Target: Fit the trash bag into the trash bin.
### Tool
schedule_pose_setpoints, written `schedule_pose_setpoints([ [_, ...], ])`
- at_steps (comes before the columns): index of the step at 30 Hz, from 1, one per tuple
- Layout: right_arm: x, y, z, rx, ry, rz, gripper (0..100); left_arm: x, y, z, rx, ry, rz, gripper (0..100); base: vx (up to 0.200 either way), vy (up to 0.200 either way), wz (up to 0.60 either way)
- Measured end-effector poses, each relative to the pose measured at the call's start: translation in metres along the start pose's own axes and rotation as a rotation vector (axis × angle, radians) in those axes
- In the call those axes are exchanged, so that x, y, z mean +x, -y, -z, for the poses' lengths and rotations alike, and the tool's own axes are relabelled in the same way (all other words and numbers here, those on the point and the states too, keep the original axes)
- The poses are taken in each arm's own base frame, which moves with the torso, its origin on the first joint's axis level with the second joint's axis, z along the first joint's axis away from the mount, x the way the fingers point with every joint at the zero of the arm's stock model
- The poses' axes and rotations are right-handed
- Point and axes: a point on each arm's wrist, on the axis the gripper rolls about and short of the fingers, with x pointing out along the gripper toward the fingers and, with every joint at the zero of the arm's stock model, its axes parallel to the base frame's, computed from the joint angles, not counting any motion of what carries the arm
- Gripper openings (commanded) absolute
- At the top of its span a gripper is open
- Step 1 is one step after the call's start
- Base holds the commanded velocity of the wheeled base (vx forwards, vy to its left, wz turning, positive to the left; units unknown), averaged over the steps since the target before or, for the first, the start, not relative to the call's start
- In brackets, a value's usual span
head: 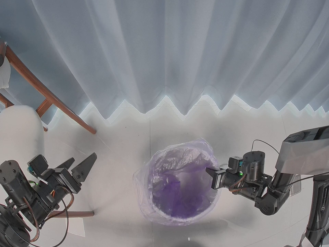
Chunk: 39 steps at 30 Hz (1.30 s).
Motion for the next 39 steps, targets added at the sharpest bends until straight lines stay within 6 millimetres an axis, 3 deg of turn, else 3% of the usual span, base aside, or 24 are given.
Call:
schedule_pose_setpoints([
  [8, -0.027, 0.01, 0.01, -0.005, -0.013, -0.105, 0, 0.001, -0.005, 0.012, -0.226, -0.169, 0.047, 100, 0.0, 0.0, 0.0],
  [19, -0.035, 0.011, 0.013, -0.003, -0.02, -0.12, 0, 0.016, -0.026, 0.041, -0.31, -0.437, -0.022, 100, 0.0, 0.0, 0.0],
  [29, -0.034, 0.011, 0.011, -0.001, -0.01, -0.122, 0, 0.058, -0.036, 0.068, -0.388, -0.479, -0.019, 100, 0.0, 0.0, 0.0],
  [39, -0.033, 0.011, 0.009, -0.002, 0.007, -0.121, 0, 0.083, -0.031, 0.102, -0.636, -0.556, -0.056, 100, 0.0, 0.0, 0.0],
])
